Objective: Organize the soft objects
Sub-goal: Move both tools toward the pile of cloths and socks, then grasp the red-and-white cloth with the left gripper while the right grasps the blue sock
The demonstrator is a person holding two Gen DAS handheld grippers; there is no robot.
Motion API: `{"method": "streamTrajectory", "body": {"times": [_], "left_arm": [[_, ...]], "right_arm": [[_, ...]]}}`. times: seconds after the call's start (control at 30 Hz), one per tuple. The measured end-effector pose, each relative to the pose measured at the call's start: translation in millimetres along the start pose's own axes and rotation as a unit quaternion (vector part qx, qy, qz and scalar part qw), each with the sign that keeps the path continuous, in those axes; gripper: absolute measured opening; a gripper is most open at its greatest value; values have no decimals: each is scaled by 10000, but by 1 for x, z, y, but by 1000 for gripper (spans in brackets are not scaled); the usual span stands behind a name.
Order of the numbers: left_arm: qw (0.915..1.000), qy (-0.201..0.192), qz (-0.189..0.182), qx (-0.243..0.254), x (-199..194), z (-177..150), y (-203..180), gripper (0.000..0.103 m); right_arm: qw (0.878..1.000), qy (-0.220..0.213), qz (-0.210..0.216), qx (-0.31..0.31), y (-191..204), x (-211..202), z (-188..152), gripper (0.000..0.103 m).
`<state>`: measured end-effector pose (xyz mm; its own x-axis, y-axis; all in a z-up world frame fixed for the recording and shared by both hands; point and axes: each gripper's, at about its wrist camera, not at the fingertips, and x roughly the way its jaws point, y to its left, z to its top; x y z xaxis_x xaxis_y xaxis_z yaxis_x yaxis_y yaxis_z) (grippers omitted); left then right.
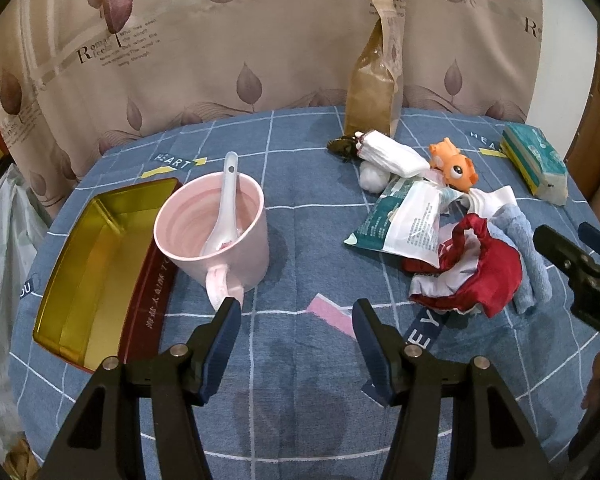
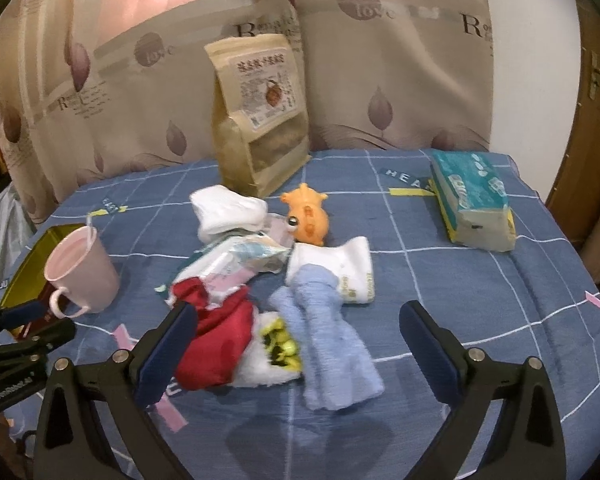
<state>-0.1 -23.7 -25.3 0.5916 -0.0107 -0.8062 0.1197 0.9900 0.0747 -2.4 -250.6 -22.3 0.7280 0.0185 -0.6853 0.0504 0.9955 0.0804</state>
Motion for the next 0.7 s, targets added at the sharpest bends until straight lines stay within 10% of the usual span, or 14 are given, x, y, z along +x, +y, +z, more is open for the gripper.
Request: {"method": "streamTrajectory", "body": {"times": [0.7], "left_arm": [[9985,144,-312,435,24,-1,-20,59]], "right_arm": [[9941,1033,-166,-293,-21,56,-22,52]]}}
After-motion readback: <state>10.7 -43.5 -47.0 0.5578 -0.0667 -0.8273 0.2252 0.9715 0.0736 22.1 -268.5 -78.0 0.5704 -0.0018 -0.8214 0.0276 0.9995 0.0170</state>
